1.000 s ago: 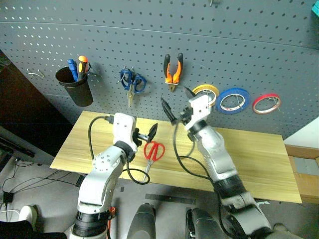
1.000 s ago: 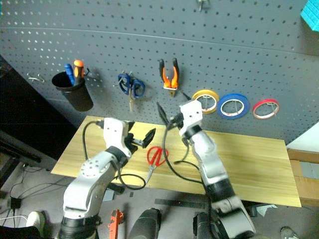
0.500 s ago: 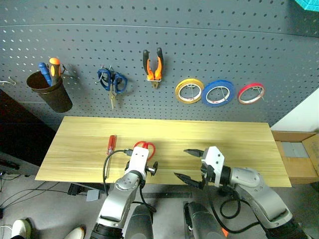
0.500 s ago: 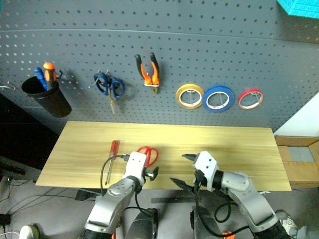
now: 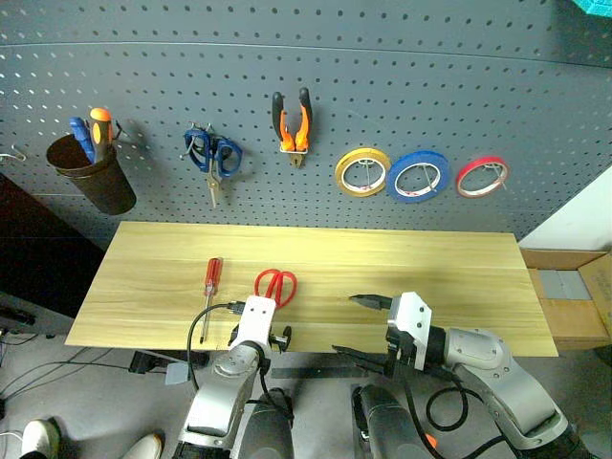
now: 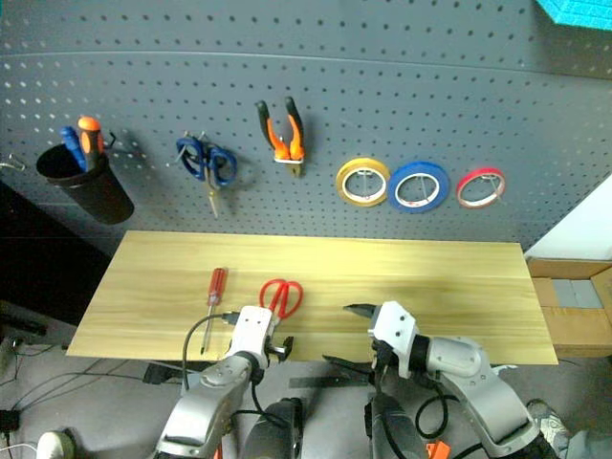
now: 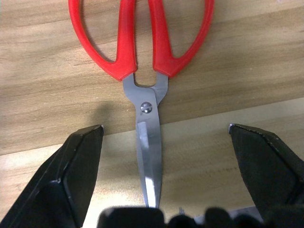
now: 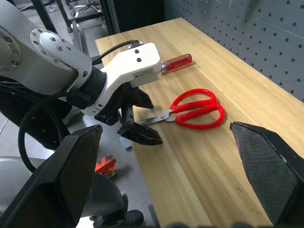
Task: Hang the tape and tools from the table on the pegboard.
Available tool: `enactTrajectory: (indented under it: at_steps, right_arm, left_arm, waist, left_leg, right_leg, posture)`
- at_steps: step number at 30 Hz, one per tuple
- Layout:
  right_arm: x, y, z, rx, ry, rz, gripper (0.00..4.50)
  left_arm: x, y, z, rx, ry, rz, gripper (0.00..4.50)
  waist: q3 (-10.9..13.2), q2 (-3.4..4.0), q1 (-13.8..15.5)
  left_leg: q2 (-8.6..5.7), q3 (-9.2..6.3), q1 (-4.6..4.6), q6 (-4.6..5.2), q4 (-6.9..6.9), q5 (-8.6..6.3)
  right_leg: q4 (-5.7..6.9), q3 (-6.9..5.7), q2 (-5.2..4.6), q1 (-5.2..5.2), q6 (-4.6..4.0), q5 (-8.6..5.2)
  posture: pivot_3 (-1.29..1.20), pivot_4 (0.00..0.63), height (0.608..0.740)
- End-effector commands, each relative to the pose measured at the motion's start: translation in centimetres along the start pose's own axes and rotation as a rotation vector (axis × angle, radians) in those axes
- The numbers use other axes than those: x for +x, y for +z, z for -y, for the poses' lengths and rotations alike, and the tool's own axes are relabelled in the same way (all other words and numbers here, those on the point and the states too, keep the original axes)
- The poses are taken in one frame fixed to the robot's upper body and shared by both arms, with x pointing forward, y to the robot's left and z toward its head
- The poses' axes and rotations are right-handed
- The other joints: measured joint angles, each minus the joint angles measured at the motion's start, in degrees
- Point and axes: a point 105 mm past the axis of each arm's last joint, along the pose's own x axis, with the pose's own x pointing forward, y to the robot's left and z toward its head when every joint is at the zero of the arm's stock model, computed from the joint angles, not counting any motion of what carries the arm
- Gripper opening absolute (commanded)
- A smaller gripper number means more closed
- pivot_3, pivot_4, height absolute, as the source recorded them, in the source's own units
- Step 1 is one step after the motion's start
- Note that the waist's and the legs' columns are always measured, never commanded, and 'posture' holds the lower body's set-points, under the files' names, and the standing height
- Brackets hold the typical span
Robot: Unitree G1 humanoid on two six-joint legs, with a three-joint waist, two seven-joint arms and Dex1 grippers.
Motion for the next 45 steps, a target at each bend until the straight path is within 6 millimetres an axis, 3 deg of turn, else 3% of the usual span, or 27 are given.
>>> enactTrajectory:
  at_steps: [1, 5, 12, 14, 20, 28, 32, 35, 38, 42, 45]
  right_arm:
    - [0.1, 1.3, -0.4, -0.039, 0.005, 0.037, 4.49]
    - [0.3, 1.3, -0.3, -0.038, -0.005, 0.041, 4.5]
    - [0.5, 1.5, 0.6, -0.043, -0.028, 0.047, 4.5]
    - [0.4, 1.4, 0.7, -0.045, -0.033, 0.043, 4.5]
    - [0.5, 1.4, 1.0, -0.048, -0.031, 0.047, 4.5]
    - [0.4, 2.2, 2.1, -0.05, -0.069, 0.103, 4.5]
    - [0.3, 4.2, 2.9, -0.004, -0.115, 0.226, 4.5]
    - [0.1, 5.1, 3.7, 0.016, -0.162, 0.269, 4.5]
    - [-1.0, 7.7, 3.9, 0.116, -0.165, 0.405, 4.5]
    - [-1.7, 10.0, 4.7, 0.14, -0.221, 0.495, 4.5]
    - [-1.4, 11.4, 5.0, 0.133, -0.238, 0.537, 4.5]
  left_arm:
    - [0.3, -1.5, -0.9, 0.007, 0.008, -0.065, 4.5]
    - [0.5, -1.0, -1.9, 0.022, 0.039, -0.059, 3.2]
    - [0.3, -1.2, -1.8, 0.017, 0.028, -0.063, 0.69]
    - [0.2, -1.3, -1.8, 0.017, 0.028, -0.063, 0.22]
    - [0.3, -1.0, -2.0, -0.003, 0.024, -0.052, 0.22]
    - [-1.2, 2.6, -2.6, -0.004, -0.005, 0.161, 0.22]
    - [-4.4, 5.9, -2.8, 0.129, 0.009, 0.394, 0.22]
    - [-5.8, 6.1, -3.0, 0.174, 0.049, 0.456, 0.22]
    - [-8.6, 6.1, -3.7, 0.249, 0.161, 0.549, 0.22]
    - [-12.0, 7.5, -4.6, 0.353, 0.302, 0.71, 0.22]
    - [-12.7, 9.1, -5.9, 0.397, 0.396, 0.792, 0.22]
  waist:
    - [0.01, 0.0, -0.01]
    - [0.03, 0.0, -0.03]
    - [0.1, 0.03, -0.44]
    - [0.12, 0.05, -0.58]
    - [0.12, 0.05, -0.88]
    - [0.11, 0.04, -0.88]
    - [0.02, -0.03, -0.58]
    - [-0.31, -0.04, 0.04]
    - [-0.71, -0.17, 0.49]
    - [-1.65, -0.22, 1.39]
    - [-2.69, -0.19, 2.39]
  left_leg:
    - [0.0, 0.01, 0.0, 0.0, 0.0, 0.0]
    - [0.0, 0.0, 0.03, 0.0, -0.01, 0.0]
    - [0.01, 0.03, 0.04, -0.01, -0.02, -0.01]
    - [0.01, 0.03, 0.04, -0.01, -0.03, -0.01]
    - [0.01, 0.03, 0.04, -0.01, -0.03, -0.01]
    - [0.01, 0.03, 0.01, -0.02, -0.04, -0.01]
    - [0.05, -0.07, -0.16, -0.05, -0.04, -0.02]
    - [0.0, -0.05, -0.19, -0.09, -0.04, -0.03]
    - [0.01, -0.04, -0.21, -0.14, -0.04, -0.07]
    - [0.02, -0.08, -0.28, -0.18, -0.04, -0.1]
    - [0.01, -0.08, -0.25, -0.17, -0.04, -0.09]
  right_leg:
    - [0.0, 0.01, 0.0, 0.0, 0.0, 0.0]
    - [0.0, 0.01, 0.0, 0.02, 0.0, 0.0]
    - [0.0, 0.03, 0.0, 0.01, 0.01, 0.0]
    - [0.0, 0.04, 0.0, 0.01, 0.01, 0.0]
    - [0.0, 0.04, 0.0, 0.01, 0.01, -0.01]
    - [-0.02, 0.03, 0.0, -0.01, 0.01, 0.0]
    - [-0.01, -0.06, -0.02, -0.09, -0.01, 0.01]
    - [-0.05, -0.07, -0.1, -0.08, -0.26, 0.15]
    - [-0.11, -0.08, -0.12, -0.09, -0.27, 0.16]
    - [-0.13, -0.14, -0.12, -0.14, -0.31, 0.18]
    - [-0.13, -0.17, -0.1, -0.12, -0.27, 0.14]
  posture:
    - [0.04, 0.293, 0.74]
    - [0.05, 0.294, 0.74]
    - [0.05, 0.296, 0.74]
    - [0.05, 0.293, 0.74]
    - [0.06, 0.282, 0.74]
    - [0.1, 0.235, 0.74]
    - [0.14, 0.197, 0.74]
    - [0.16, 0.176, 0.74]
    - [0.19, 0.146, 0.74]
    - [0.21, 0.123, 0.74]
    - [0.21, 0.11, 0.74]
